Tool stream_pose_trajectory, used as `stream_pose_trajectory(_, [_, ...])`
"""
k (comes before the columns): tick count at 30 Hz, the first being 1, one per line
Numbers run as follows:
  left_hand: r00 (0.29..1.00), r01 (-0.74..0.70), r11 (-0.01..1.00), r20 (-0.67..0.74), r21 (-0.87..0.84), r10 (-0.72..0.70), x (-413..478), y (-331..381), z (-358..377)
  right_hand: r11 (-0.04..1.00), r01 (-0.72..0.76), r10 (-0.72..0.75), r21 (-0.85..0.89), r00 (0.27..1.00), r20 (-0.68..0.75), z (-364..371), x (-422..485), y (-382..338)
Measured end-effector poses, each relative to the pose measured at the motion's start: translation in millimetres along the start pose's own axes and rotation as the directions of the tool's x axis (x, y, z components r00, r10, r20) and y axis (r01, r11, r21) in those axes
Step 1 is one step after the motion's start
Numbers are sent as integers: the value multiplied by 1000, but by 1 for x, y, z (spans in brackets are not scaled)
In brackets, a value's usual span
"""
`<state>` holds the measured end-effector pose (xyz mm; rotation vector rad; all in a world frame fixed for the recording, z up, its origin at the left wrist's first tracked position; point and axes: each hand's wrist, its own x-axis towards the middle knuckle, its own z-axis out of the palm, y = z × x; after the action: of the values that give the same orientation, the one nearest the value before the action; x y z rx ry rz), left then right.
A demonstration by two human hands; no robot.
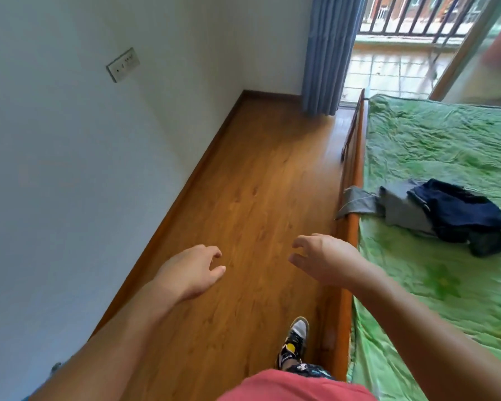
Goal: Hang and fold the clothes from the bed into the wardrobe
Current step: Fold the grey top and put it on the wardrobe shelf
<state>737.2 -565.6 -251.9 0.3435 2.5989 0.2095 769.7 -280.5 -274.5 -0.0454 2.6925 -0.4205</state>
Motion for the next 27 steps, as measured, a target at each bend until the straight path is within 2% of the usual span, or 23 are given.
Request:
stream_pose_trajectory(7, [968, -248, 963, 62, 109, 243, 123, 123, -57, 972, -229, 231, 60, 973, -25, -73, 14, 110])
stream_pose_trajectory(13, [888, -459, 864, 145, 206, 436, 202, 226, -79, 863, -455, 474, 218, 879, -42, -81, 0, 190])
stream_pose_trajectory(20, [728, -685, 671, 295, 283, 619, 301, 323, -85, 658, -672, 712, 341, 702, 9, -87, 7, 255])
stream_pose_trajectory(24, [587, -810, 497, 399, 313, 705, 373, 369, -90, 525, -761, 811, 381, 583, 47, -96, 40, 282])
stream_pose_trajectory(27, [494, -870, 418, 457, 263, 740, 424, 394, -100, 414, -808, 862, 418, 496, 104, -107, 70, 291])
